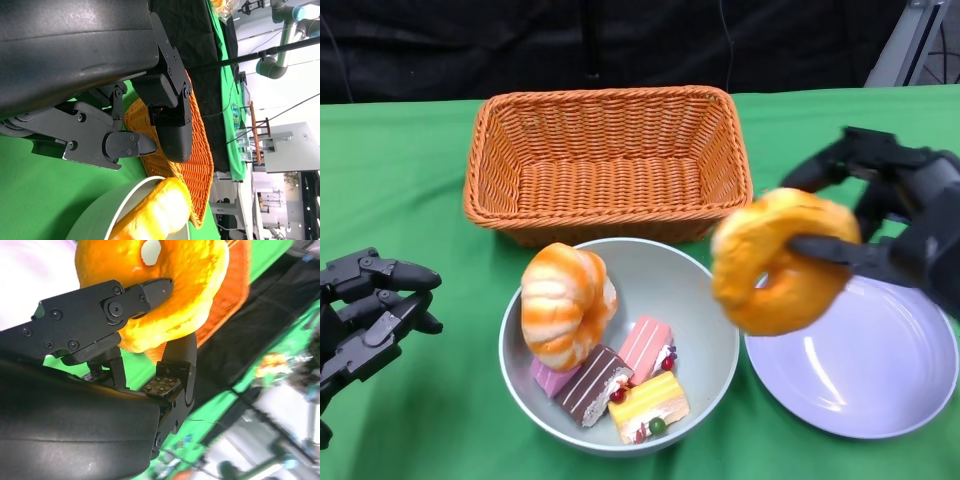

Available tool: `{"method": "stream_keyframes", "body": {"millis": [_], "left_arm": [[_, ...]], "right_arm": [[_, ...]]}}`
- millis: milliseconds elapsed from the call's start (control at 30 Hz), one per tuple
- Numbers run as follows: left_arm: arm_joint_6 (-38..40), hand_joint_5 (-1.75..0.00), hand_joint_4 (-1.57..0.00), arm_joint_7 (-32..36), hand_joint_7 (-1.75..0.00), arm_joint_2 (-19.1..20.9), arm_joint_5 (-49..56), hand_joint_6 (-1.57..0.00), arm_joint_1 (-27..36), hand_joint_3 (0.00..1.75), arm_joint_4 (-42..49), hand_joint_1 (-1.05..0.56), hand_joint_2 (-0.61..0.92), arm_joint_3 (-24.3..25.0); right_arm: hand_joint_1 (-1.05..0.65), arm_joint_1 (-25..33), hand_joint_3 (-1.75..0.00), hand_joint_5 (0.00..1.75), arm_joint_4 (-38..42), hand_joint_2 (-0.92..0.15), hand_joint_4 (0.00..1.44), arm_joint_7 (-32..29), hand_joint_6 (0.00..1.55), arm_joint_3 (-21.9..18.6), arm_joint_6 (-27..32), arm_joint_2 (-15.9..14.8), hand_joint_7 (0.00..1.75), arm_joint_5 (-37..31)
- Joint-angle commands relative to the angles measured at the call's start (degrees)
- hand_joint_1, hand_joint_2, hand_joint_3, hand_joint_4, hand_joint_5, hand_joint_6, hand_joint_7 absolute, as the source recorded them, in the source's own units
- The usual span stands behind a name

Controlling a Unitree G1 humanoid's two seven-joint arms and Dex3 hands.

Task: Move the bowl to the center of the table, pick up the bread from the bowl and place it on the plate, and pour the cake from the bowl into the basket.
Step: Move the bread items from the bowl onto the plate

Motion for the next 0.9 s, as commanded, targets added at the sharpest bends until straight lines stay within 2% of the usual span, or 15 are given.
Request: {"method": "stream_keyframes", "body": {"millis": [33, 133, 267, 433, 533, 633, 733, 900], "left_arm": [[0.1, -1.29, -0.74, 0.0, -0.73, 0.8, -0.6, -0.93, -0.5, 0.35, 0.3, -0.1, 0.92, 0.6], [0.0, -1.29, -0.74, 0.2, -0.73, 0.8, -0.4, -0.94, -0.5, 0.35, 0.4, -0.11, 0.92, 0.5], [0.4, -1.3, -0.74, 0.2, -0.73, 0.6, -0.8, -0.93, -0.5, 0.33, 0.2, -0.11, 0.92, 0.7], [0.0, -1.3, -0.74, 0.5, -0.73, 0.5, -0.7, -0.93, -0.2, 0.32, -0.2, -0.11, 0.92, 0.8], [0.2, -1.29, -0.73, 0.6, -0.73, 0.4, -0.7, -0.93, -0.1, 0.32, -0.4, -0.11, 0.92, 0.9], [0.0, -1.29, -0.74, 0.6, -0.72, 0.5, -0.6, -0.93, -0.1, 0.33, -0.3, -0.1, 0.92, 1.0], [0.3, -1.29, -0.74, 0.5, -0.72, 0.5, -0.8, -0.93, -0.1, 0.33, -0.3, -0.11, 0.92, 1.2], [0.2, -1.29, -0.76, 0.8, -0.72, 0.6, -0.5, -0.95, -0.2, 0.33, -0.1, -0.1, 0.92, 1.3]], "right_arm": [[-0.16, 1.1, -0.17, 1.68, 3.2, -0.92, 0.53, 0.0, 0.55, -0.4, 1.9, -3.1, 1.16, -0.1], [-0.14, 1.4, -0.17, 1.58, 7.8, -0.92, 0.54, -0.4, 0.54, 0.4, 1.1, -4.9, 1.17, 0.1], [-0.14, 1.6, -0.15, 1.47, 14.0, -0.92, 0.57, -1.1, 0.59, 1.7, -2.0, -6.4, 1.09, 0.1], [-0.14, 0.1, -0.15, 1.47, 21.8, -0.92, 0.57, -1.7, 0.61, 5.2, -3.3, -7.8, 1.07, -1.5], [-0.16, -0.8, -0.15, 1.52, 25.1, -0.92, 0.56, -2.1, 0.61, 6.5, -4.3, -8.3, 1.13, -1.9], [-0.17, -2.0, -0.14, 1.45, 28.4, -0.92, 0.56, -2.7, 0.6, 7.4, -5.0, -8.3, 1.15, -1.9], [-0.18, -3.2, -0.13, 1.48, 32.0, -0.92, 0.57, -3.6, 0.58, 8.6, -5.7, -8.5, 1.21, -2.9], [-0.2, -4.5, -0.11, 1.55, 34.1, -0.92, 0.57, -5.8, 0.59, 10.8, -4.9, -8.8, 1.17, -6.4]]}}
